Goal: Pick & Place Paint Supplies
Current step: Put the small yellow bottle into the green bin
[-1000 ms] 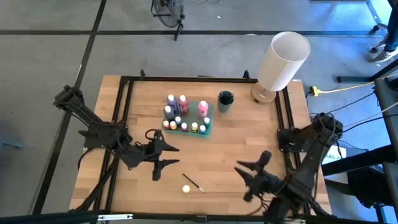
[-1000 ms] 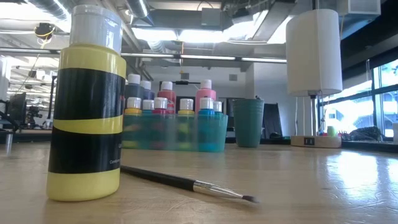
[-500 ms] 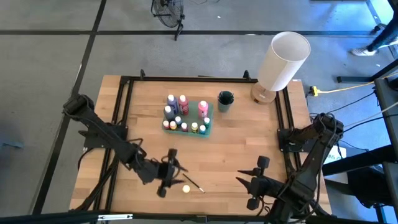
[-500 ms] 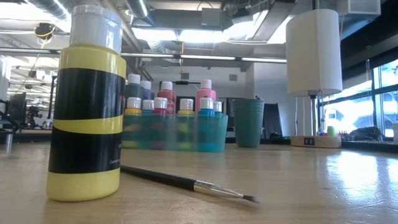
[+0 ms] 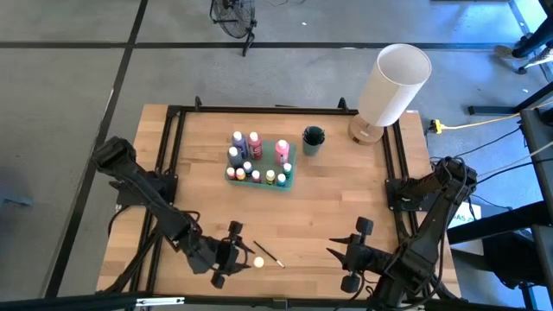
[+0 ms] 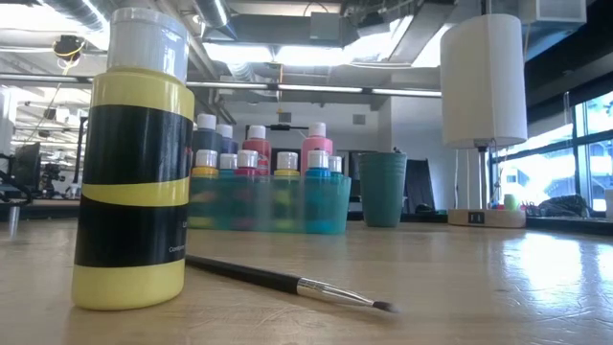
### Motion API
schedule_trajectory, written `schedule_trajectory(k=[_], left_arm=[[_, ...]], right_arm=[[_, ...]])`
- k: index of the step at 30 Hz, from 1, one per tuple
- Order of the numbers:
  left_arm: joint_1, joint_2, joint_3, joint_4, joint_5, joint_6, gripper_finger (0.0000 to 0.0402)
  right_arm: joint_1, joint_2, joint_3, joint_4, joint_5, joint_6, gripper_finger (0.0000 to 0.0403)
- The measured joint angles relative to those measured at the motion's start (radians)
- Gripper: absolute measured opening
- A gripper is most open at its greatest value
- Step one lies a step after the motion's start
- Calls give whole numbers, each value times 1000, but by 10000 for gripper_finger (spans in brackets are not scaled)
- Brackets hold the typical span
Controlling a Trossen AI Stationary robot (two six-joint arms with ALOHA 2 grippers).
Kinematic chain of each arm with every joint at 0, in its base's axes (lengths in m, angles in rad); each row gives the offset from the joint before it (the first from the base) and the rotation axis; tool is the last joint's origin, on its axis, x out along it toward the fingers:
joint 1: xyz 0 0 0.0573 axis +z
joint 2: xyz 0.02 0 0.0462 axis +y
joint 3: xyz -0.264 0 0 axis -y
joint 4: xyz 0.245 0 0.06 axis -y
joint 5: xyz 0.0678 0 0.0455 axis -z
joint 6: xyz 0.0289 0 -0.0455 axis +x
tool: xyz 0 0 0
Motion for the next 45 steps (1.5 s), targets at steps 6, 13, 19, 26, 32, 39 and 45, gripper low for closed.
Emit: schedule_trajectory(k=[6, 13, 19, 26, 32, 39, 45], left_arm=[[1, 25, 0, 0, -69, -36, 196], [1, 25, 0, -47, -74, -185, 240], [1, 33, 0, -77, -75, -271, 271], [0, 133, 0, -28, -26, -276, 283], [0, 164, 0, 1, -29, -179, 283], [2, 163, 0, 5, -80, -167, 283], [9, 163, 0, 12, -105, -209, 283]], right_arm=[[-3, 0, 0, 2, 0, -1, 117], [-12, 1, -1, -5, 0, -8, 117], [-12, 1, -1, -6, 0, -13, 117], [-12, 1, -1, -6, 0, -13, 117], [-13, 1, -1, -6, 5, -16, 117], [-27, 1, -1, -6, 6, -24, 117], [-38, 1, -1, -6, 7, -24, 117]])
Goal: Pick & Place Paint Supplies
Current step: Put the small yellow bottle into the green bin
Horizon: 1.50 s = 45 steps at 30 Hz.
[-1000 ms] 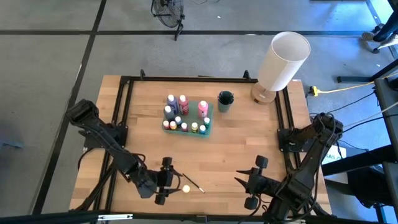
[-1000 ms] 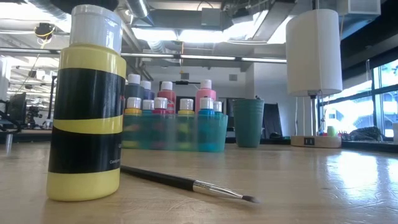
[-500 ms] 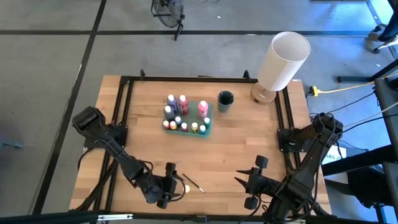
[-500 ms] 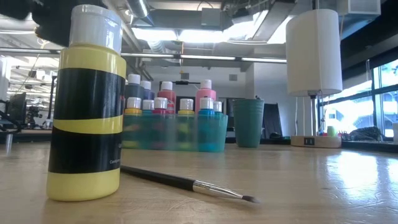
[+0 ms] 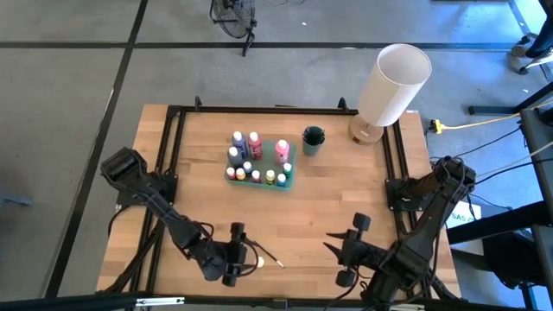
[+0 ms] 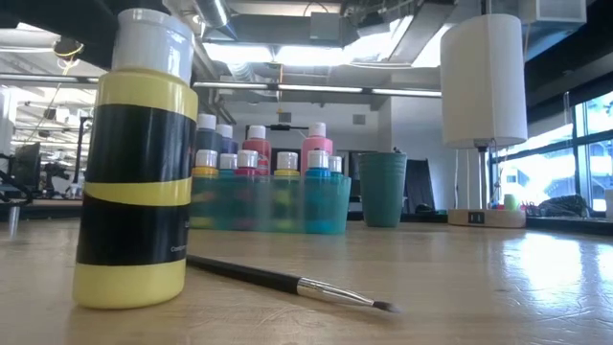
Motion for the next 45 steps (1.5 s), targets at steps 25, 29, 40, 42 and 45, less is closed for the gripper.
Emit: schedule_trajectory(k=[25, 29, 40, 42, 45], left_arm=[[20, 19, 0, 86, 58, 51, 281], [21, 44, 0, 89, 57, 61, 281], [40, 53, 0, 98, 66, 78, 278], [45, 62, 0, 109, 78, 75, 273], [48, 76, 1, 129, 103, 65, 262]], right_arm=[[-1, 1, 0, 1, 1, 0, 117], [-1, 1, 0, 2, -6, 0, 117], [-1, 1, 0, 1, -9, 0, 117], [-1, 1, 0, 1, -9, 0, 117], [-1, 1, 0, 0, -9, 0, 117]])
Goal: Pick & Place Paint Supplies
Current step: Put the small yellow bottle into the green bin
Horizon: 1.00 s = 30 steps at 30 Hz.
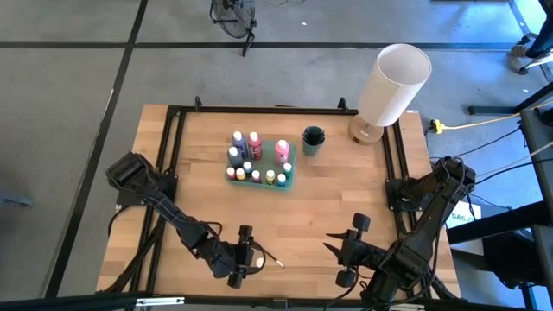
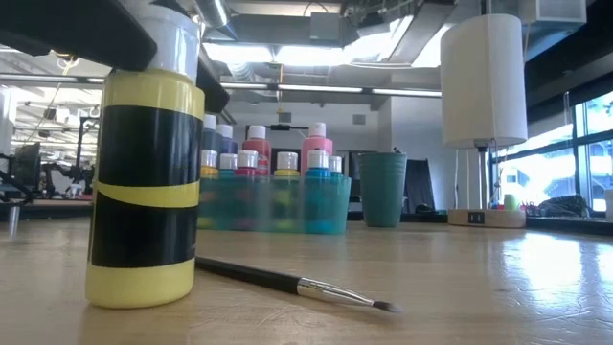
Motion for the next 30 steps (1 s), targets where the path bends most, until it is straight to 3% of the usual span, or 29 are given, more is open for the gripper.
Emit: schedule_trajectory(k=[15, 25, 30], left_arm=[[2, 10, -2, -10, 10, 22, 141], [2, 2, 2, -16, 10, 22, 141], [1, -52, 71, -83, -16, 52, 141]], right_arm=[[0, 0, 0, 0, 1, 0, 117], [0, 0, 0, 1, 3, 0, 117], [0, 0, 0, 2, 3, 0, 117]])
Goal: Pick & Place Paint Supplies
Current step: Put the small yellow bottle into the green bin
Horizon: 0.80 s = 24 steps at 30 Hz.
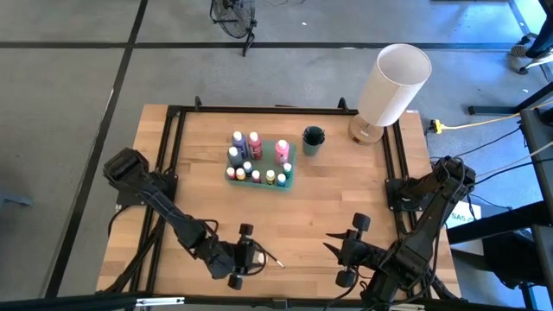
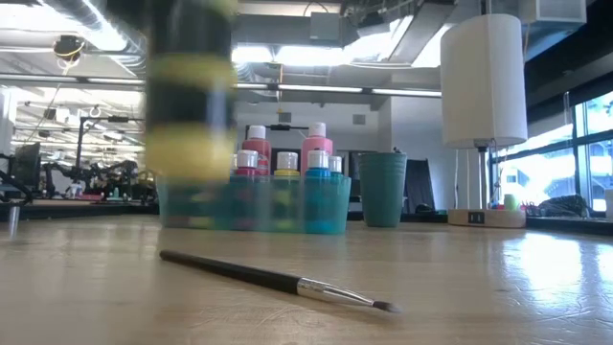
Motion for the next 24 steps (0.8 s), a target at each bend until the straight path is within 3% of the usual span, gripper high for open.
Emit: schedule_trajectory(k=[9, 15, 18, 24], left_arm=[[23, -86, 210, -381, -346, 5, 141], [90, -137, 244, -456, -594, -1, 141], [126, -131, 243, -506, -660, -99, 141], [178, -90, 243, -612, -675, -218, 141]], right_arm=[[0, 0, 0, 18, 0, 0, 117], [0, 0, 0, 42, -8, 0, 117], [0, 0, 0, 45, -20, 0, 117], [0, 0, 0, 45, -22, 0, 117]])
